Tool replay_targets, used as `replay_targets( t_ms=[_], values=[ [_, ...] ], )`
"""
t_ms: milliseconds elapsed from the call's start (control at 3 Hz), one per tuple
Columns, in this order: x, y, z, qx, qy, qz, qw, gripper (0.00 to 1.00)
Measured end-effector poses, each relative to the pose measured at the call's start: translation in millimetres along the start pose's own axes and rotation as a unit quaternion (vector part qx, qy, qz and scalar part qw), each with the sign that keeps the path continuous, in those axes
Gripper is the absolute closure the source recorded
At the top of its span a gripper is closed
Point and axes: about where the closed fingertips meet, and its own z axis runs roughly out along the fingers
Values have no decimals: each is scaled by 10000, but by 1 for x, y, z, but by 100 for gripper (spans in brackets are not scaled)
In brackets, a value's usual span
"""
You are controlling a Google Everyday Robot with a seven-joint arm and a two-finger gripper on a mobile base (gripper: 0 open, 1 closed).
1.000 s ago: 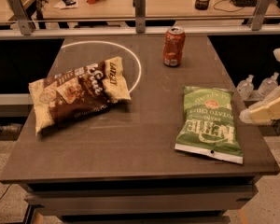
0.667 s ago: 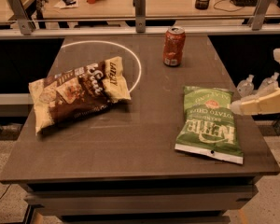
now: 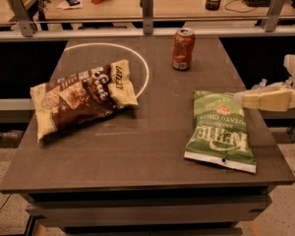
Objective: Move coke can near brown chip bag
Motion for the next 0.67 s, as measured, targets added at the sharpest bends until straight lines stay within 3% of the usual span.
replay_targets(
  t_ms=[333, 667],
  values=[
    [0, 0, 0, -1, 2, -3, 10000, 0],
    [2, -6, 11, 219, 30, 149, 9996, 0]
  ],
)
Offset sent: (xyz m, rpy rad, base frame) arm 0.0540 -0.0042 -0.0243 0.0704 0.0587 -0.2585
